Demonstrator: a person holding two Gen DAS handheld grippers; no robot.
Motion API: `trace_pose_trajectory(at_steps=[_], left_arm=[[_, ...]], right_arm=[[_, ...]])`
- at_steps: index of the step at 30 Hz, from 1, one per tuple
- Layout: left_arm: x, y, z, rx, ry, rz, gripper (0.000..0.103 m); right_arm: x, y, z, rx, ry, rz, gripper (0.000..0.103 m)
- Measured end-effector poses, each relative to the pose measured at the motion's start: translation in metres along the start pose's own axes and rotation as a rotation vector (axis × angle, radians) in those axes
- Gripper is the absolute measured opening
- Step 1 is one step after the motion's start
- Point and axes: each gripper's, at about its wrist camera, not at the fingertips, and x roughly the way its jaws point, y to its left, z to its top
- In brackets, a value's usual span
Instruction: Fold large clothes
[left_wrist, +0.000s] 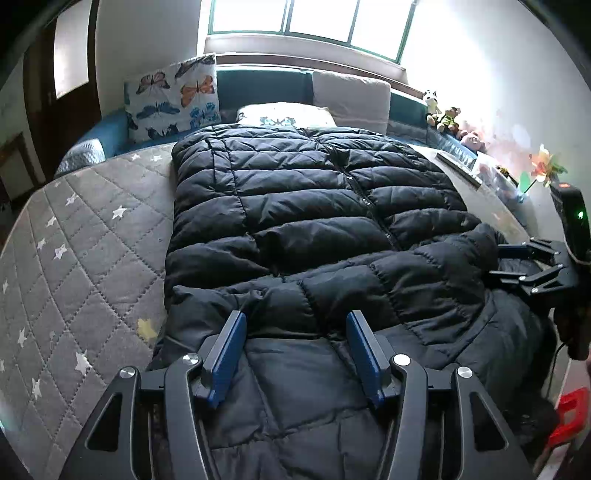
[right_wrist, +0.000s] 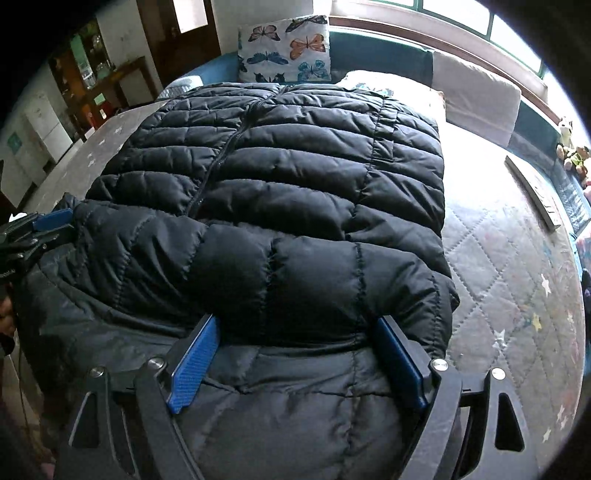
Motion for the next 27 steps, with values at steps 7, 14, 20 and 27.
trace_pose_trajectory(at_steps=[7,14,20,27], left_arm=[[0.006,-0.012,-0.002,0.051,0.006,0.065,0.061],[0.004,-0.017,-0.005,0.107,0.008,0.088,0.061],[0.005,-0.016,-0.005,0.103,0.002,0.091,0.061],[0.003,-0.018,-0.005,0.126,0.005,0.1,0.062]], right_arm=[[0.001,0.004,-0.003,-0.022,-0.02,-0.012,0.094],[-0.034,0.005,-0.013,-0.037,-0.033,-0.012,0.094],[-0.05,-0.011,-0.036,0.029,0.026,0.012,0.094],[-0.022,-0.011,-0.048,0.048,0.08,0.03,0.095]])
